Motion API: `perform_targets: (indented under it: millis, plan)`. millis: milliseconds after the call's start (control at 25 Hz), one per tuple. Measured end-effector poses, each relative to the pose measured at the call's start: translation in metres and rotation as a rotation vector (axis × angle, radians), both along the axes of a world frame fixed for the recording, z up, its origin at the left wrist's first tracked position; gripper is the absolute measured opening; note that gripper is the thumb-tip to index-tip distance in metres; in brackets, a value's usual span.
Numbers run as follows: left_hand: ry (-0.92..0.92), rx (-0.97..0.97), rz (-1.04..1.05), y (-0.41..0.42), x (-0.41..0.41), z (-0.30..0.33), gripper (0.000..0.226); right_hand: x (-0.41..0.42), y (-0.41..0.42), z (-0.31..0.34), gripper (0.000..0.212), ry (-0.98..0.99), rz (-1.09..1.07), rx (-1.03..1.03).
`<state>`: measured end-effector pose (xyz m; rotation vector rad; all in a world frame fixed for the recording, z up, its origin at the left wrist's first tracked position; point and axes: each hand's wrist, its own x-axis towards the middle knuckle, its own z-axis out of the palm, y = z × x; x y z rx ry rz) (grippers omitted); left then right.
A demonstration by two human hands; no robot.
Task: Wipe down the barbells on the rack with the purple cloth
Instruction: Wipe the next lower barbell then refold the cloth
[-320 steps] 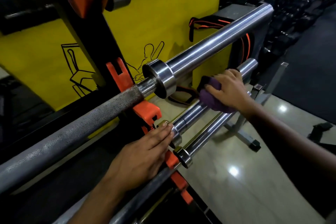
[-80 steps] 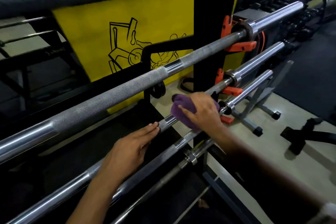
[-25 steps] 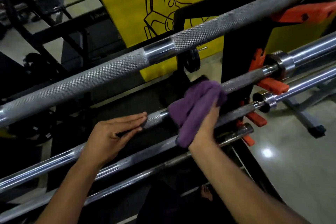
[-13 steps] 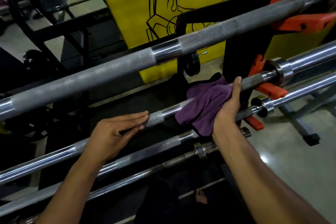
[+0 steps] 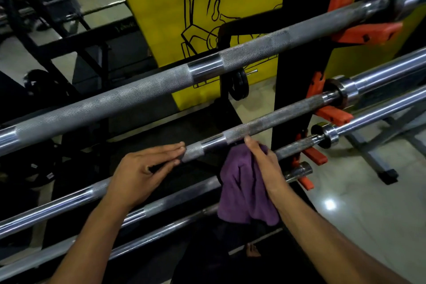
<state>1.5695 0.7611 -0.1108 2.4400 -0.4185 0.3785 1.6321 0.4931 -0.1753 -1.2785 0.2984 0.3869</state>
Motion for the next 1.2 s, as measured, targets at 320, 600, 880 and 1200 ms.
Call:
perform_targets:
  millis: [320, 600, 880, 1200]
  plan:
    - [0.376, -0.344, 0.011, -0.147, -0.032, -0.025, 0.071, -0.013, -0.056, -0.003, 0.052, -0.181, 0.196, 0.251]
    - [0.986, -0.971, -0.102, -0.131, -0.008, -0.046, 0.043, -0.013, -0.088, 0.012, 0.049, -0.220, 0.515, -0.014]
    - [0.668, -0.598, -0.125, -0.122, 0.007, -0.045, 0.030, -0.018, -0.095, 0.027, 0.056, -0.475, 0.637, -0.380]
    - [0.322, -0.428, 0.004, -0.126, 0.003, -0.050, 0.040, -0.021, -0.100, 0.023, 0.042, -0.867, 0.725, -0.807]
